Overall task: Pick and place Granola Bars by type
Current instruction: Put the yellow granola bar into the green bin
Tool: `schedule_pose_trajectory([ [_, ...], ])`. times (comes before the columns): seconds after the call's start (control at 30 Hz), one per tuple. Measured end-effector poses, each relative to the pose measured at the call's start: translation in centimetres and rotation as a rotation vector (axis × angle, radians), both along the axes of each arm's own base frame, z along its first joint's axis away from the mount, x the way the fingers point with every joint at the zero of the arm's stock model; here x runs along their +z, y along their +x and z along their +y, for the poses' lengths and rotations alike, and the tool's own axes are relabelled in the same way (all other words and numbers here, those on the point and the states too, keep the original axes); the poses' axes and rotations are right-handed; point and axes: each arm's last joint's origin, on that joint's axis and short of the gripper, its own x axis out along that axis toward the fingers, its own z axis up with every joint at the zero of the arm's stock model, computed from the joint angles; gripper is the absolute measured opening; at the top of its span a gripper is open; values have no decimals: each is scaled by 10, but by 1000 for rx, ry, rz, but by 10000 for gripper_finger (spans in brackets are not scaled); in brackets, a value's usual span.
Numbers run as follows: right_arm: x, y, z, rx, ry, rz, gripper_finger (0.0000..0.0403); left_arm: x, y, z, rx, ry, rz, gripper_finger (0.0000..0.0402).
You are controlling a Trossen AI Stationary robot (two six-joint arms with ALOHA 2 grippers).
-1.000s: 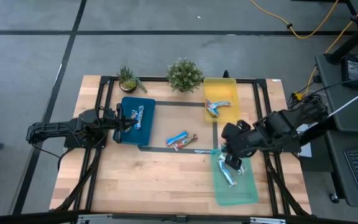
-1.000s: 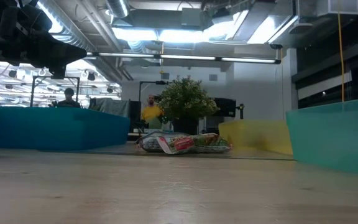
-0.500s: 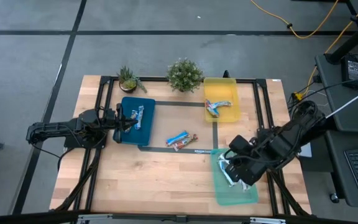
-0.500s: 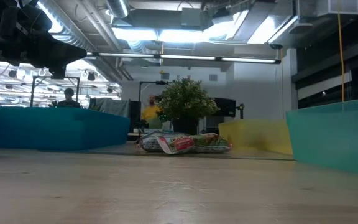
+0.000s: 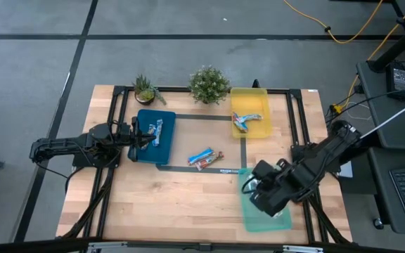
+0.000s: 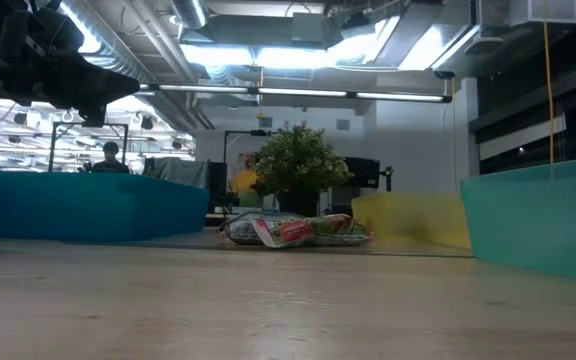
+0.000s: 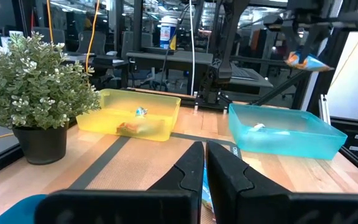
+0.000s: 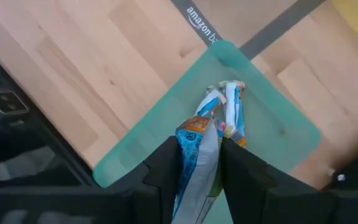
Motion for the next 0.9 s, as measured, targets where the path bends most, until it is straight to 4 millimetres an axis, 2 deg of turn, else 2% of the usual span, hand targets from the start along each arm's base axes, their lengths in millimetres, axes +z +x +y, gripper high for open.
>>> schedule_pose_trajectory([
  [0.3, -22, 19, 16, 68, -27, 27, 109, 0, 0, 0, 0, 0, 0, 10],
  [0.63, -47, 29, 39, 91, -18, 27, 109, 0, 0, 0, 0, 0, 0, 8],
  [0.77, -70, 29, 47, 92, 36, 32, 109, 0, 0, 0, 0, 0, 0, 6],
  [0.9, -94, 23, 44, 93, 27, 117, 109, 0, 0, 0, 0, 0, 0, 6],
])
